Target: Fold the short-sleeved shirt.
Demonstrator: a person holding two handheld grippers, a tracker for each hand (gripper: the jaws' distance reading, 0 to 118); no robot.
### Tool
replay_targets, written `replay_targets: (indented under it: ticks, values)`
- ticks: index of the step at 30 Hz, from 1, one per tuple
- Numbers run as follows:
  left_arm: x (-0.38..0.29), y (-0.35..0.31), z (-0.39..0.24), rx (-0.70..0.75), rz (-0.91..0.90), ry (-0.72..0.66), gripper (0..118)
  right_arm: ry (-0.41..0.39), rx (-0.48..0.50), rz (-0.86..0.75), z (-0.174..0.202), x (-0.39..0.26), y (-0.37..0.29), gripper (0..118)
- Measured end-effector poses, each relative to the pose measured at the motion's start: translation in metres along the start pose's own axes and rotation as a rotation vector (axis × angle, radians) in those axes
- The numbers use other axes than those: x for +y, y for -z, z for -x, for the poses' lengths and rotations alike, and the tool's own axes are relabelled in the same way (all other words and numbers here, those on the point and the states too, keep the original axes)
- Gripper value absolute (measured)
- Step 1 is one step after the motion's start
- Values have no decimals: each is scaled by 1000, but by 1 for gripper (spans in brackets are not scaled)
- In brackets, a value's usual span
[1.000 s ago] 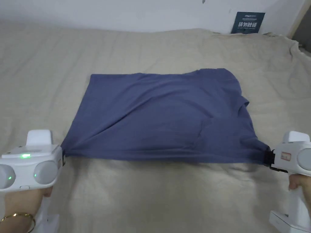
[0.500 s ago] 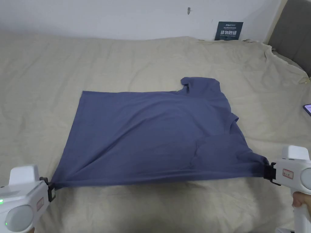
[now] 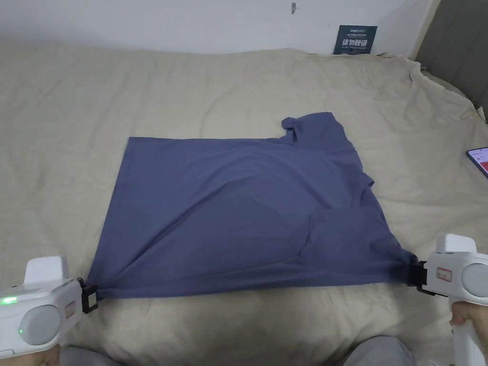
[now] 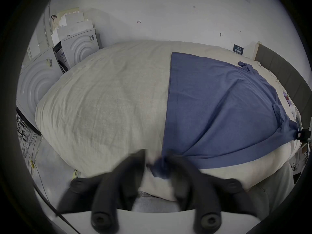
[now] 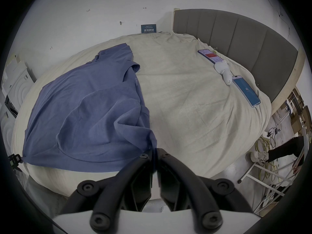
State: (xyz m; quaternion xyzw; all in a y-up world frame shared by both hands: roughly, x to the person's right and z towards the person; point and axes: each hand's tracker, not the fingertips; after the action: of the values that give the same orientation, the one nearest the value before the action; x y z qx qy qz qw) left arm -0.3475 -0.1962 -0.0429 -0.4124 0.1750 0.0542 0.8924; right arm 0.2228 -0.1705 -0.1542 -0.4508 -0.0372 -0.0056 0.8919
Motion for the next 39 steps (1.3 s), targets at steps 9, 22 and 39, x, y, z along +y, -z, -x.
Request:
replay_targets:
  ticks: [9,22,39]
  values:
    - [43,-46,35,5,-117,-64,118,-101,-28,-98,-22,30,-58,114]
    - [66,-111,-24,-29,-577,-5,111,-45,72,-689,26,16,-152,114]
    - [32,-112,-45,-116,-665,-6,0,-68,142,-721,59,-15,-139,0]
